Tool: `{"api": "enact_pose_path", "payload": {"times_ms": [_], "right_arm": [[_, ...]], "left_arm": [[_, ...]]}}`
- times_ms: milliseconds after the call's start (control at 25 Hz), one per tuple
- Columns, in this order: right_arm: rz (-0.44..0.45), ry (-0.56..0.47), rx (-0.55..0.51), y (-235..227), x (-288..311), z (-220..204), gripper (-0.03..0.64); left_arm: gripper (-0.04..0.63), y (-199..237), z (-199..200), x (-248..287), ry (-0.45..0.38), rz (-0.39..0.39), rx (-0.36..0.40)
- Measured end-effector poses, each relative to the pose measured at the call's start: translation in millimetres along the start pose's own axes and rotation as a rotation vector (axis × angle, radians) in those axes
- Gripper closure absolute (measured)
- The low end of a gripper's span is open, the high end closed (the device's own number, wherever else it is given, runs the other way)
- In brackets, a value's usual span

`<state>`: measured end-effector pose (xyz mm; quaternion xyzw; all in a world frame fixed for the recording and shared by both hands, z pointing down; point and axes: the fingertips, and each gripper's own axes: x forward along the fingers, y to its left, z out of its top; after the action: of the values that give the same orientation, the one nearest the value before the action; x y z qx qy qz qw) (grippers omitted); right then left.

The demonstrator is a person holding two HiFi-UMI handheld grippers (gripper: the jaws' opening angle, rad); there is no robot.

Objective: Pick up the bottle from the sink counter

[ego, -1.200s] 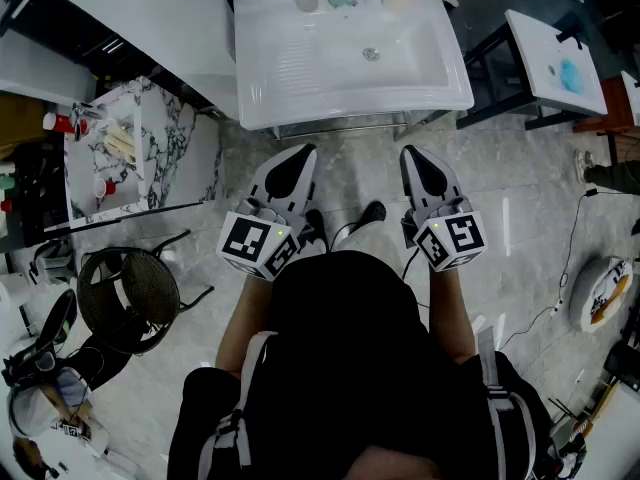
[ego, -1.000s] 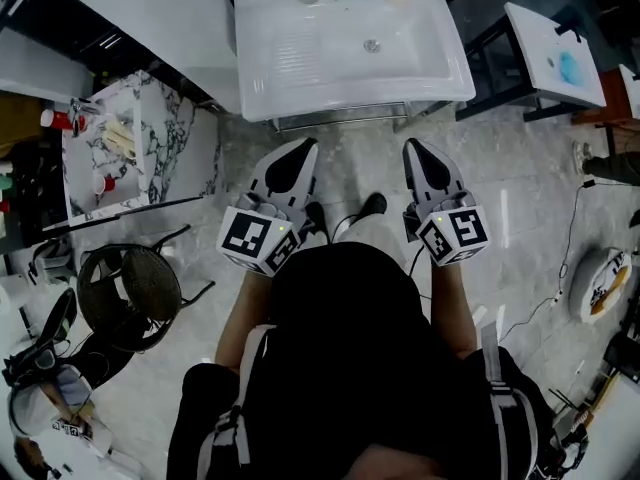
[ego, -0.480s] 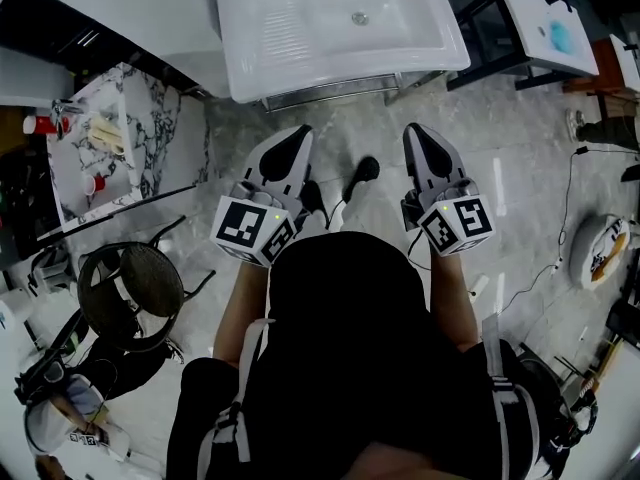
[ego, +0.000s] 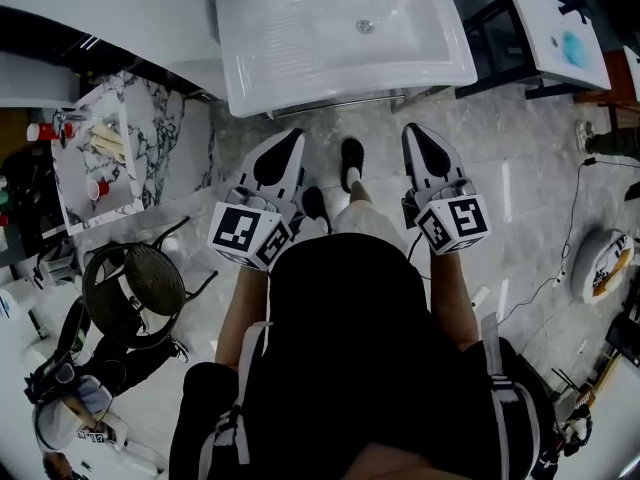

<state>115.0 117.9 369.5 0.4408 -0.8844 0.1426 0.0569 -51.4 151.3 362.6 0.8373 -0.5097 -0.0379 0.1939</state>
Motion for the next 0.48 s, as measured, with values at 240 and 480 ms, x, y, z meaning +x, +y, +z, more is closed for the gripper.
{"api": "enact_pose_path", "payload": {"times_ms": [240,480], "right_arm": [[0.068,-0.021,-0.008,-33,42,26,0.614],[0.147,-0.022,-0.030,-70,81,50,0.614]], "left_arm": [[0.577,3,29,53,-0.016,0.018,0.041],[0.577,3,48,107,-0.046,0.062,0.041]]}}
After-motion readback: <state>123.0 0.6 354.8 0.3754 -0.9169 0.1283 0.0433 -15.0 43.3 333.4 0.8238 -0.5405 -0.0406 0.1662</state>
